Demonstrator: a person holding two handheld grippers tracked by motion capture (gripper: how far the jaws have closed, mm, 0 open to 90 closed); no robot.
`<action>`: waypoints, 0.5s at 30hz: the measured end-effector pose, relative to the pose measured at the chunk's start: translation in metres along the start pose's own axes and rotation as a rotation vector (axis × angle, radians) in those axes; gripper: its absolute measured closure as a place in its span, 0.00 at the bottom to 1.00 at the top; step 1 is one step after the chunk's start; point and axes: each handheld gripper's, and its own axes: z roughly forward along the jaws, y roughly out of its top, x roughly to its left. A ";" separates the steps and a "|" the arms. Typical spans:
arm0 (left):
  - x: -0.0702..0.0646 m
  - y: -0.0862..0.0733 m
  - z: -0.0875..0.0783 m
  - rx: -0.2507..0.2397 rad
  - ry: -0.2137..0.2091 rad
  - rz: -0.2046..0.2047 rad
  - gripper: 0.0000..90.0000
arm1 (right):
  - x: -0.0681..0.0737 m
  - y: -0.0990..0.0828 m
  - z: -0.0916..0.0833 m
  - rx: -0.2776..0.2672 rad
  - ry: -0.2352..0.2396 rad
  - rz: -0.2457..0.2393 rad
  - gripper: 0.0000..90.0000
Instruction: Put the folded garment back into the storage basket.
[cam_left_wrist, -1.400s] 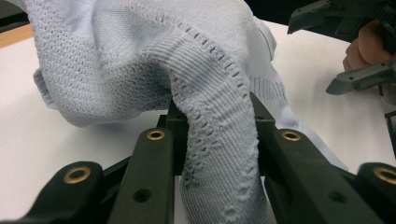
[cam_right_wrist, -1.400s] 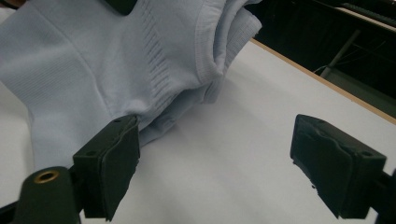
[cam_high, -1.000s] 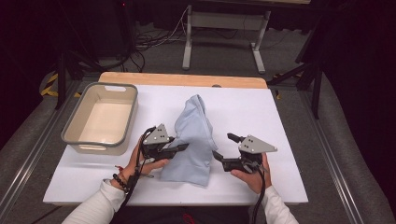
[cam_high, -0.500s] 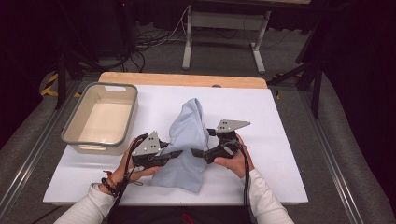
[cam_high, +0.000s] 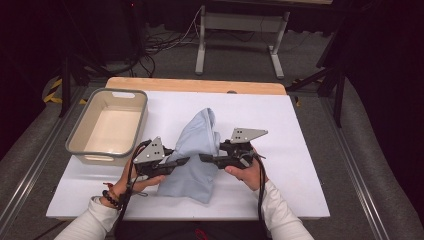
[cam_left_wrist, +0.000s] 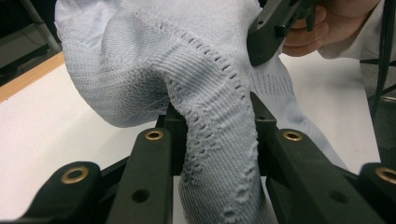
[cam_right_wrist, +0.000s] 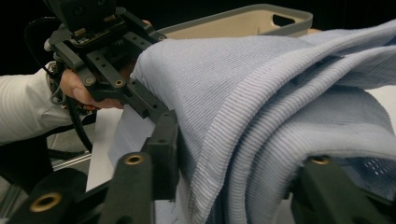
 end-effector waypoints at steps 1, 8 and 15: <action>0.001 0.001 -0.002 0.000 0.007 0.005 0.77 | 0.001 0.001 0.000 -0.011 -0.001 -0.007 0.71; 0.006 -0.001 -0.009 -0.007 0.034 -0.018 0.71 | 0.011 0.009 0.002 -0.028 -0.017 -0.075 0.84; 0.011 -0.008 -0.016 0.010 0.036 -0.057 0.54 | 0.018 0.018 0.007 -0.025 -0.023 -0.121 0.85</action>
